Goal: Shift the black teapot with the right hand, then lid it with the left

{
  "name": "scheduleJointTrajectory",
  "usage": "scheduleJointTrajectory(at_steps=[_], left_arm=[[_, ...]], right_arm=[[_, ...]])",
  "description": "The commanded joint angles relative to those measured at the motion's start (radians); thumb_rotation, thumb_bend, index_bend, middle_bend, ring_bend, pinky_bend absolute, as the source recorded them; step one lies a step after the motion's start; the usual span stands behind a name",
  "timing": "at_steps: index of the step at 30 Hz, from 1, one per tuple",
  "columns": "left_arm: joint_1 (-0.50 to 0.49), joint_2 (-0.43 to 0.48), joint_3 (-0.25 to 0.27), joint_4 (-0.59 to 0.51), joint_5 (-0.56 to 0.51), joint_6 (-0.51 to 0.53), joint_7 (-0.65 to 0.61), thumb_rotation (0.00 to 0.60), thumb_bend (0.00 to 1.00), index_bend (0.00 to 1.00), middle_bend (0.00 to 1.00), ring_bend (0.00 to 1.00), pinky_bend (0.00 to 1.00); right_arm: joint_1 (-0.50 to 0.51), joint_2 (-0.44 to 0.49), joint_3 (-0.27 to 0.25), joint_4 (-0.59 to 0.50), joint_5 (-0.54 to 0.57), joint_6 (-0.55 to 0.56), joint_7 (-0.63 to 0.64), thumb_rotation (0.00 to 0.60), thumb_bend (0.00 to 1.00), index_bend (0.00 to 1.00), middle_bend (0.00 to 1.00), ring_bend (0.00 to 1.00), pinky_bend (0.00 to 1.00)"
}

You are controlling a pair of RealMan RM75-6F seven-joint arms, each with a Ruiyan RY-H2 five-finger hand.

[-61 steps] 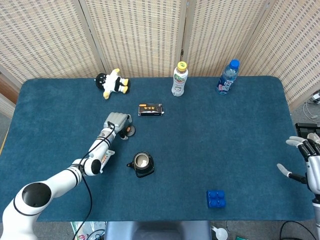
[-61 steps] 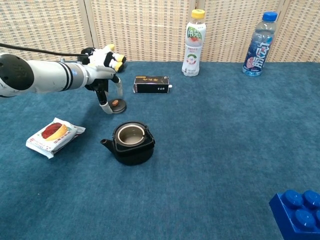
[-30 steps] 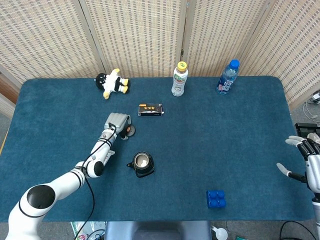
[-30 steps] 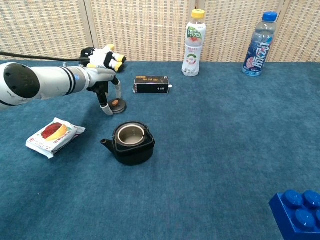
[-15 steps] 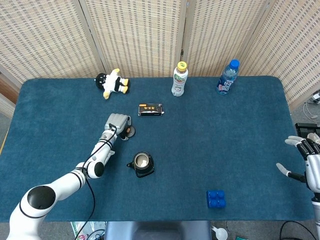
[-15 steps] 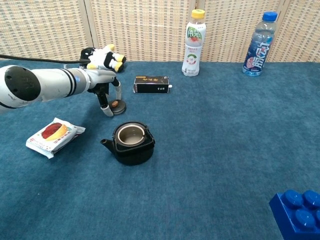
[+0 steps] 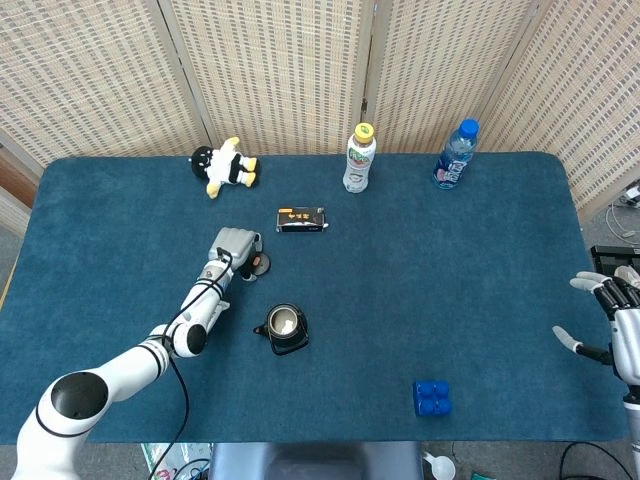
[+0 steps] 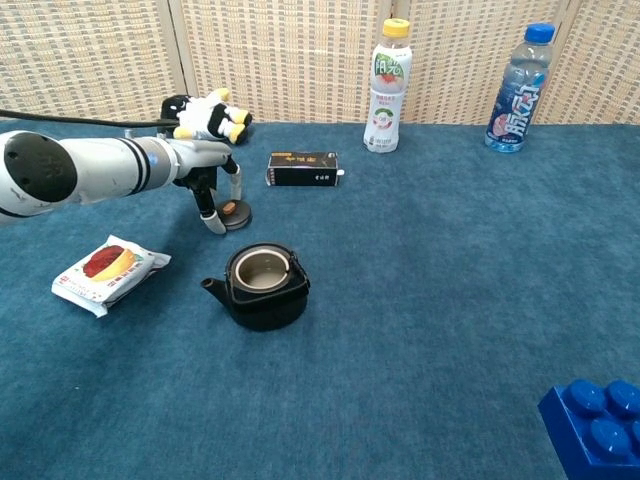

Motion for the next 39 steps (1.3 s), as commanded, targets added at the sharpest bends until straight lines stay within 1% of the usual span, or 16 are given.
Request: scheduleJointTrajectory(at_steps=[1, 7, 14, 18, 26, 31, 39], left_arm=[[0.004, 0.007, -0.003, -0.013, 0.009, 0.004, -0.007, 0.600, 0.14, 0.42, 1.00, 1.00, 1.00], [0.010, 0.030, -0.008, -0.056, 0.026, 0.019, -0.015, 0.600, 0.14, 0.43, 1.00, 1.00, 1.00], [0.017, 0.061, -0.011, -0.109, 0.015, 0.033, -0.014, 0.600, 0.14, 0.43, 1.00, 1.00, 1.00], [0.025, 0.096, -0.008, -0.166, 0.007, 0.056, -0.003, 0.600, 0.14, 0.43, 1.00, 1.00, 1.00], [0.041, 0.200, -0.003, -0.339, -0.039, 0.141, 0.045, 0.600, 0.14, 0.43, 1.00, 1.00, 1.00], [0.053, 0.299, -0.001, -0.510, -0.083, 0.171, 0.060, 0.600, 0.14, 0.43, 1.00, 1.00, 1.00], [0.072, 0.410, 0.010, -0.725, -0.092, 0.260, 0.071, 0.600, 0.14, 0.43, 1.00, 1.00, 1.00]], right_arm=[[0.001, 0.000, 0.000, 0.000, 0.000, -0.001, -0.001, 0.600, 0.06, 0.32, 0.28, 0.21, 0.26], [0.001, -0.002, 0.000, -0.001, 0.000, -0.001, -0.004, 0.600, 0.06, 0.32, 0.28, 0.21, 0.26], [0.003, -0.002, -0.002, -0.001, -0.002, -0.004, -0.004, 0.600, 0.06, 0.32, 0.28, 0.21, 0.26], [0.002, -0.001, -0.003, -0.001, -0.005, -0.003, -0.001, 0.600, 0.06, 0.32, 0.28, 0.21, 0.26], [0.003, -0.002, -0.012, -0.006, -0.022, 0.000, -0.008, 0.600, 0.06, 0.32, 0.28, 0.21, 0.26], [0.002, -0.003, -0.019, -0.011, -0.038, 0.007, -0.014, 0.600, 0.06, 0.32, 0.28, 0.21, 0.26], [-0.001, -0.004, -0.029, -0.019, -0.058, 0.018, -0.022, 0.600, 0.06, 0.32, 0.28, 0.21, 0.26]])
